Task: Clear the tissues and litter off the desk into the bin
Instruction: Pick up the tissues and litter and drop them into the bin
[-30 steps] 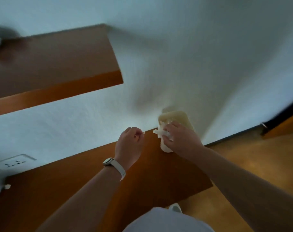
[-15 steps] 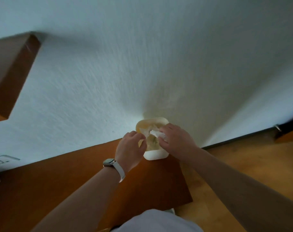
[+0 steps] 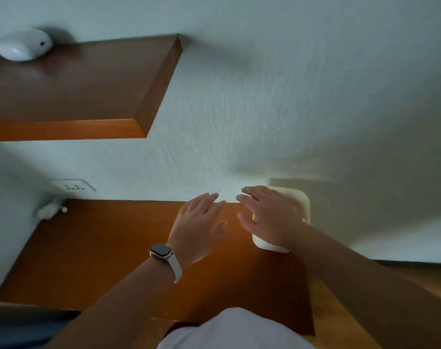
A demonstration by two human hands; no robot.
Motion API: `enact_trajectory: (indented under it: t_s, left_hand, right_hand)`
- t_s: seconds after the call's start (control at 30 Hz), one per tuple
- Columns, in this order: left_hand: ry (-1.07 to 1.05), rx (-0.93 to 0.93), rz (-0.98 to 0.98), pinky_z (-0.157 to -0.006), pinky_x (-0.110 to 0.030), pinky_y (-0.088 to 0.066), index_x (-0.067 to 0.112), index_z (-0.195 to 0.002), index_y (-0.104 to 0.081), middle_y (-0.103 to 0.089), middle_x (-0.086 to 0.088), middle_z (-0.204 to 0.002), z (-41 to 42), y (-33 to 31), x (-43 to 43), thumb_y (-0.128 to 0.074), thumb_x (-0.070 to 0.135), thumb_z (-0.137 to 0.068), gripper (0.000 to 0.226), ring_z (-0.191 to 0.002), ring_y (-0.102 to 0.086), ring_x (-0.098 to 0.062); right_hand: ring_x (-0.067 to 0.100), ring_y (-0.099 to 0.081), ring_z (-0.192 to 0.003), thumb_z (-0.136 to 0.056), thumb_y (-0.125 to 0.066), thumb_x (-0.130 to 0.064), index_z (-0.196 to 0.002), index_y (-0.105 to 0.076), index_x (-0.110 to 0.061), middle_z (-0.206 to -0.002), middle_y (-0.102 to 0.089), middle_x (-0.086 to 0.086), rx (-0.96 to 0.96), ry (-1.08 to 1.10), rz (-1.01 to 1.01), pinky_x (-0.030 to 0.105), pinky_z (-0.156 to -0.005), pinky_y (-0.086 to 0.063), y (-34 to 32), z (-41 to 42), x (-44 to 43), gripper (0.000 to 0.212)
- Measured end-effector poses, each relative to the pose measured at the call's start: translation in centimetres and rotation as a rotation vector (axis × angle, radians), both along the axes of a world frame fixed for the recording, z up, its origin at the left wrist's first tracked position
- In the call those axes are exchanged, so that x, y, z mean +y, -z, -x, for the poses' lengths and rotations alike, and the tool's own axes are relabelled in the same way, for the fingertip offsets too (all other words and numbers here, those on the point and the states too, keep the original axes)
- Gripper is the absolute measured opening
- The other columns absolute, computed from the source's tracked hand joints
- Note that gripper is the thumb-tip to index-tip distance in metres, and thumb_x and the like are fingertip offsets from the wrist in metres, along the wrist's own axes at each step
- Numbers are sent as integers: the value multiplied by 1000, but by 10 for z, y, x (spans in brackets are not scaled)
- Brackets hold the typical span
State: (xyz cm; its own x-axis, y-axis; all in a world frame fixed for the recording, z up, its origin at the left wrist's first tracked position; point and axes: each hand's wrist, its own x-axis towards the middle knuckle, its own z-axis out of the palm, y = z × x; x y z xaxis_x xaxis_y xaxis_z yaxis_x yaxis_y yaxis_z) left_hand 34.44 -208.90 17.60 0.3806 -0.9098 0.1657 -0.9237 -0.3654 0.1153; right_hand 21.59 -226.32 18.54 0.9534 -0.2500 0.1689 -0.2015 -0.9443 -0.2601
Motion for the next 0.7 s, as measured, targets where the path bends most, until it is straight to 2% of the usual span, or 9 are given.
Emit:
enact_trajectory:
  t_s: [0.13, 0.3, 0.57, 0.7]
  left_hand:
    - [-70, -29, -18, -109, -38, -22, 23, -136, -48, -47, 1, -144, -26, -3, 39, -49, 42, -95, 45, -135, -38, -21]
    - [-155, -10, 2, -108, -40, -30, 23, -134, -50, -50, 0, -141, -60, -1, 92, -48, 43, -96, 43, -132, -42, -21]
    - [-236, 54, 8, -108, -43, -32, 24, -134, -49, -50, -1, -141, -148, 8, 196, -45, 44, -96, 44, -133, -41, -22]
    - [-300, 90, 2, -105, -47, -38, 24, -134, -48, -51, -2, -139, -203, 18, 254, -41, 46, -95, 45, -132, -43, -23]
  right_hand:
    - [26, -49, -120, -91, -51, -44, -124, -58, -15, -130, -56, 7, 15, -115, 26, 43, -94, -42, -10, -35, 33, 44]
    - [23, -45, -124, -96, -37, -51, -131, -51, -18, -135, -51, 5, 68, -224, 86, 41, -98, -39, -11, -80, 73, 50]
    - [20, -47, -121, -96, -34, -52, -130, -49, -18, -132, -53, 3, 94, -280, 99, 38, -96, -42, -8, -180, 167, 50]
    - [21, -46, -123, -96, -31, -53, -131, -48, -19, -134, -52, 3, 139, -308, 105, 38, -97, -41, 1, -238, 219, 52]
